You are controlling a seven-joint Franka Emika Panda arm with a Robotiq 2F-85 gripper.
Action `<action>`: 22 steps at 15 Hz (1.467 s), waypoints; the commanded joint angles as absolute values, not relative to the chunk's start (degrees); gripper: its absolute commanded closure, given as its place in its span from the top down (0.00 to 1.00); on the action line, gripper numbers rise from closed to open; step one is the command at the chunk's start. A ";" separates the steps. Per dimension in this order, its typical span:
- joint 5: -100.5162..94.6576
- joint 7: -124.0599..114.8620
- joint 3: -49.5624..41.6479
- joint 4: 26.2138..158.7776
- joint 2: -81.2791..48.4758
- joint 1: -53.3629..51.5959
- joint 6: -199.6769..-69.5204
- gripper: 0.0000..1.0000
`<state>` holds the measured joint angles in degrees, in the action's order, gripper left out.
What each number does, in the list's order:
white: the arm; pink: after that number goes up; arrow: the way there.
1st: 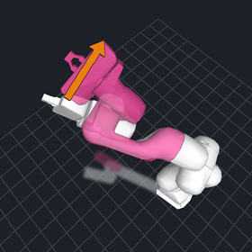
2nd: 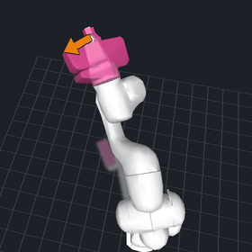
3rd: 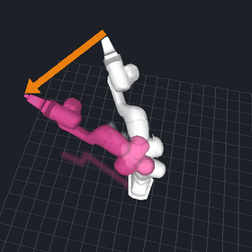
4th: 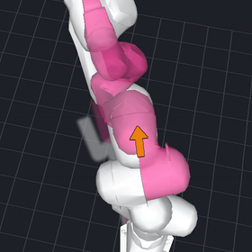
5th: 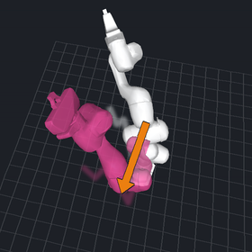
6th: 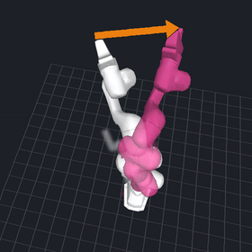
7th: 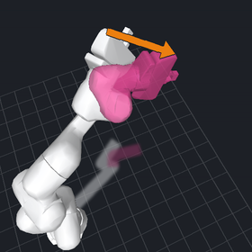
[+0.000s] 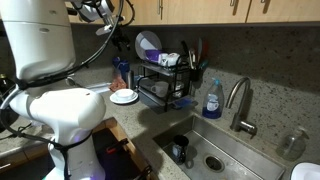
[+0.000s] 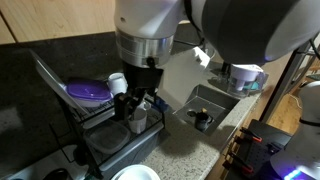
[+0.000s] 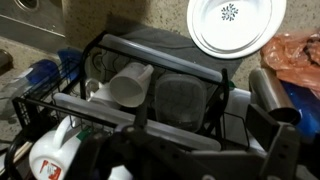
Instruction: Pick the purple lid on the counter and put it in the dish rack
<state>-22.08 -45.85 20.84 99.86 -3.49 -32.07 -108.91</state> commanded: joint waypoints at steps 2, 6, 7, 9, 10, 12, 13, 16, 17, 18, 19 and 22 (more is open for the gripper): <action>-17.03 -40.90 22.57 107.79 4.16 -29.66 -105.00 1.00; -13.96 -39.82 23.63 114.30 9.53 -27.94 -104.68 1.00; -13.50 -40.38 23.72 116.03 10.90 -27.37 -104.30 1.00; -11.85 -40.63 23.77 119.48 13.80 -26.30 -104.03 1.00; -11.44 -40.88 23.83 121.09 15.21 -25.76 -103.87 1.00; -10.38 -41.01 23.88 123.96 17.97 -24.84 -103.55 1.00; -9.79 -41.22 23.87 125.43 19.30 -24.32 -103.63 1.00; -8.39 -41.22 23.77 129.94 23.37 -23.18 -105.11 1.00; -7.95 -41.03 23.75 131.32 24.67 -22.94 -105.48 1.00; -7.50 -41.08 23.79 132.57 25.96 -22.71 -105.75 1.00; -7.40 -40.93 23.85 133.80 27.26 -22.56 -106.07 1.00; -7.39 -40.25 23.64 137.82 31.05 -22.29 -107.85 1.00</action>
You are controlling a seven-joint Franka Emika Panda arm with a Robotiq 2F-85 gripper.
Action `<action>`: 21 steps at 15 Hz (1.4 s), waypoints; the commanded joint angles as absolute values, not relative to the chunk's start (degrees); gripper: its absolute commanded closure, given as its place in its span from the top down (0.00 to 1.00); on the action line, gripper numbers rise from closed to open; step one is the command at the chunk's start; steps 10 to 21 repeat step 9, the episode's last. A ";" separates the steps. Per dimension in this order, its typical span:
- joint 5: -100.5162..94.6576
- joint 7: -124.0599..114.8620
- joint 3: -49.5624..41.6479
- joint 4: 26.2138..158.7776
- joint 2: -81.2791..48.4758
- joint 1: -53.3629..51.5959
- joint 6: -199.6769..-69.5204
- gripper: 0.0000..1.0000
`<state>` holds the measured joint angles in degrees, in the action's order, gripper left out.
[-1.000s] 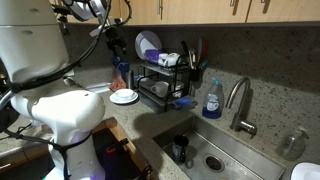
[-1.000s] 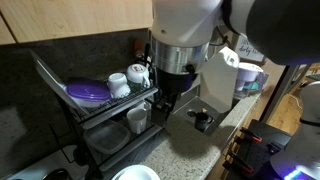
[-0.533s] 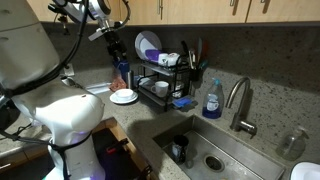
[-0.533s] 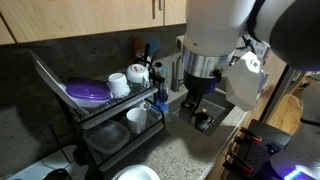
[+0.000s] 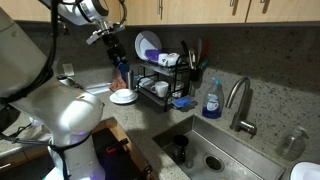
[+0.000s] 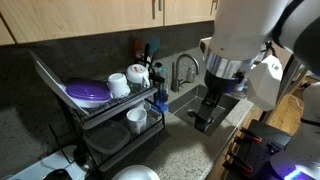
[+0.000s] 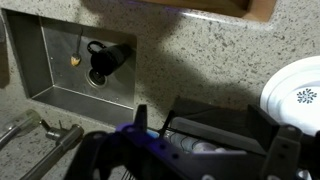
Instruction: Pick the purple lid on the counter and put it in the dish rack
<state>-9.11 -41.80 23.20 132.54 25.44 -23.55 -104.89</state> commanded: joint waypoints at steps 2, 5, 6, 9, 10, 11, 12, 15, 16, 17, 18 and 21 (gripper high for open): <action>-6.60 -40.01 23.34 139.91 33.14 -22.38 -109.17 1.00; -6.55 -40.80 24.86 138.26 31.60 -21.31 -108.04 1.00; -6.43 -40.77 24.87 138.85 32.32 -21.29 -108.32 1.00; -6.38 -40.74 24.88 139.26 32.97 -21.25 -108.53 1.00; -6.38 -40.74 24.88 139.26 32.97 -21.25 -108.53 1.00; -6.38 -40.74 24.88 139.26 32.97 -21.25 -108.53 1.00; -6.38 -40.74 24.88 139.26 32.97 -21.25 -108.53 1.00; -6.38 -40.74 24.88 139.26 32.97 -21.25 -108.53 1.00; -6.38 -40.74 24.88 139.26 32.97 -21.25 -108.53 1.00; -6.38 -40.74 24.88 139.26 32.97 -21.25 -108.53 1.00; -6.38 -40.74 24.88 139.26 32.97 -21.25 -108.53 1.00; -6.38 -40.74 24.88 139.26 32.97 -21.25 -108.53 1.00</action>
